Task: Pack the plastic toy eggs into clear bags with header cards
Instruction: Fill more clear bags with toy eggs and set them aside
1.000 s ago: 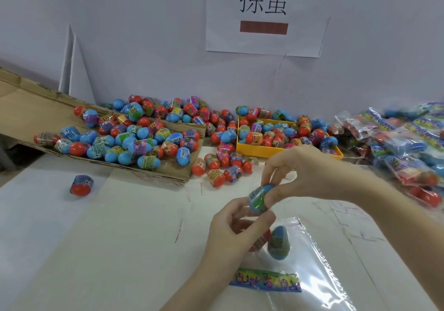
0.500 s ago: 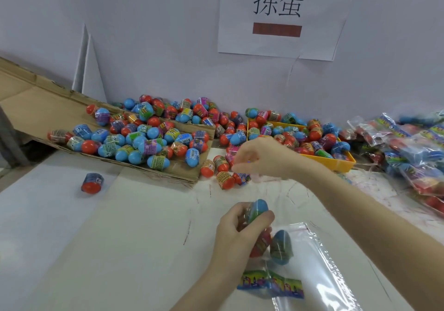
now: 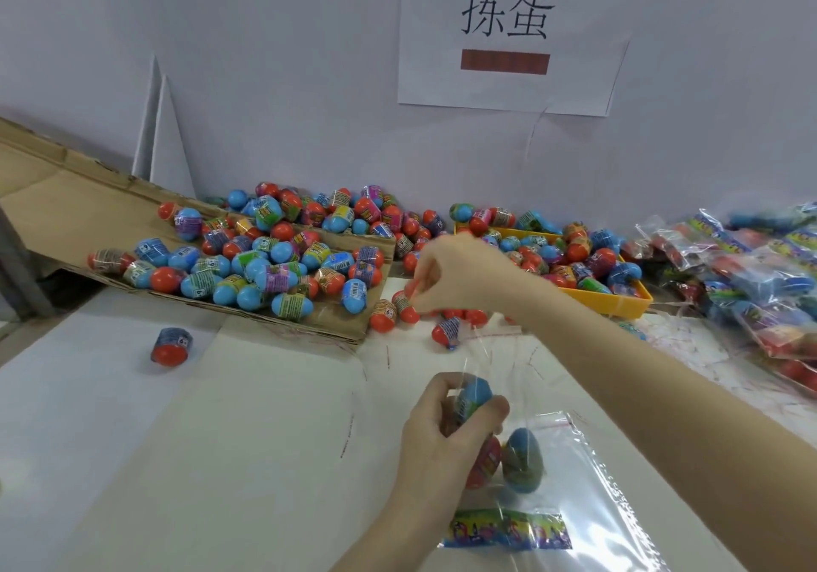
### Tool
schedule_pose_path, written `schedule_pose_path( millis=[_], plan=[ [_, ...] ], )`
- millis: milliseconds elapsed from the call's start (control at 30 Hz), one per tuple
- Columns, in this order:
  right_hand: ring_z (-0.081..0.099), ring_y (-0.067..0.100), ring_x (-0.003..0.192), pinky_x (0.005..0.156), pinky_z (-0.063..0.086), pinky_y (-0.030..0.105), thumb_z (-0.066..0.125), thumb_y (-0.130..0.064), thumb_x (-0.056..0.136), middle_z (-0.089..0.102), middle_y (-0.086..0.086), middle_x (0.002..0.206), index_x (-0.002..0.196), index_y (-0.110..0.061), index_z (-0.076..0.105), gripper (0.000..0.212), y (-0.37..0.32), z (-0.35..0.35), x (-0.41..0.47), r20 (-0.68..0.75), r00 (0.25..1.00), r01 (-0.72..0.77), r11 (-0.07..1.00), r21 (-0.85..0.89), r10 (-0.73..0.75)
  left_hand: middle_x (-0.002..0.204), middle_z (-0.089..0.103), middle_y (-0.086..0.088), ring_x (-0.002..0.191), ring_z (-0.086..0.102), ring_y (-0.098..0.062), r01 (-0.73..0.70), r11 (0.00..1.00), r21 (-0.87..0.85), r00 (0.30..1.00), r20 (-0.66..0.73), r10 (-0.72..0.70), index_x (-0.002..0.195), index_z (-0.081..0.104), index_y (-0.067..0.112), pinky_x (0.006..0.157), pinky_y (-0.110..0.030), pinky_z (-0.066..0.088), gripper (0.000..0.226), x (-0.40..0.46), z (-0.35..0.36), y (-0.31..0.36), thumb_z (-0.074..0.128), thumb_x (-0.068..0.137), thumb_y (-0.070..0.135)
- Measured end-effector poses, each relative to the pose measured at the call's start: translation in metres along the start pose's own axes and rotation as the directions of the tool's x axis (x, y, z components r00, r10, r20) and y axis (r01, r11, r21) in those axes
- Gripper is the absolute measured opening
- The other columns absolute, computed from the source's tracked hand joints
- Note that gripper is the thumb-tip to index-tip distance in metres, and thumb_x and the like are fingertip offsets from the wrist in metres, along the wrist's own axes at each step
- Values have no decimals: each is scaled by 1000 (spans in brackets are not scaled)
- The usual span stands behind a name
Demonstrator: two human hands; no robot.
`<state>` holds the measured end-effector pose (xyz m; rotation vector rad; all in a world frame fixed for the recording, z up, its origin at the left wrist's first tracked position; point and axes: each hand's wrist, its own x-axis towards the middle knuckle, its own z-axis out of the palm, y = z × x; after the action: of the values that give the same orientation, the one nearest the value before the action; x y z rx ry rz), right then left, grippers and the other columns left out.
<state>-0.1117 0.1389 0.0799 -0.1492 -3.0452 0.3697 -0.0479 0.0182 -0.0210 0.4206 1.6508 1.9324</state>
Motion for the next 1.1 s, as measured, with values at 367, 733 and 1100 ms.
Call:
schedule_pose_path(
  millis=[367,733,1100],
  plan=[
    [59,-8,80,68,46,6,60,-29,78,62,-18,84,87,-37,56,13,5,-29,-108,-167,986,81,864,497,4,92,70,-5,94,65,-23,53,998,-44,999,14,-52,86,72,26,84,-43,55,18,-2,-1,5,79,70,25],
    [31,2,103,103,26,38,65,-44,75,41,-25,101,90,-47,56,18,23,-30,-118,95,995,15,989,149,-29,89,72,-5,85,69,-19,-20,999,-41,996,85,23,81,70,22,81,-42,56,13,-5,-3,12,64,80,11],
    [13,-13,111,105,1,35,39,-68,66,33,-28,123,86,-37,67,47,26,-25,-117,125,990,50,994,93,-61,77,71,5,73,67,-2,-12,996,-85,998,64,17,86,69,23,59,-14,52,13,-4,-4,8,70,73,23]
  ],
)
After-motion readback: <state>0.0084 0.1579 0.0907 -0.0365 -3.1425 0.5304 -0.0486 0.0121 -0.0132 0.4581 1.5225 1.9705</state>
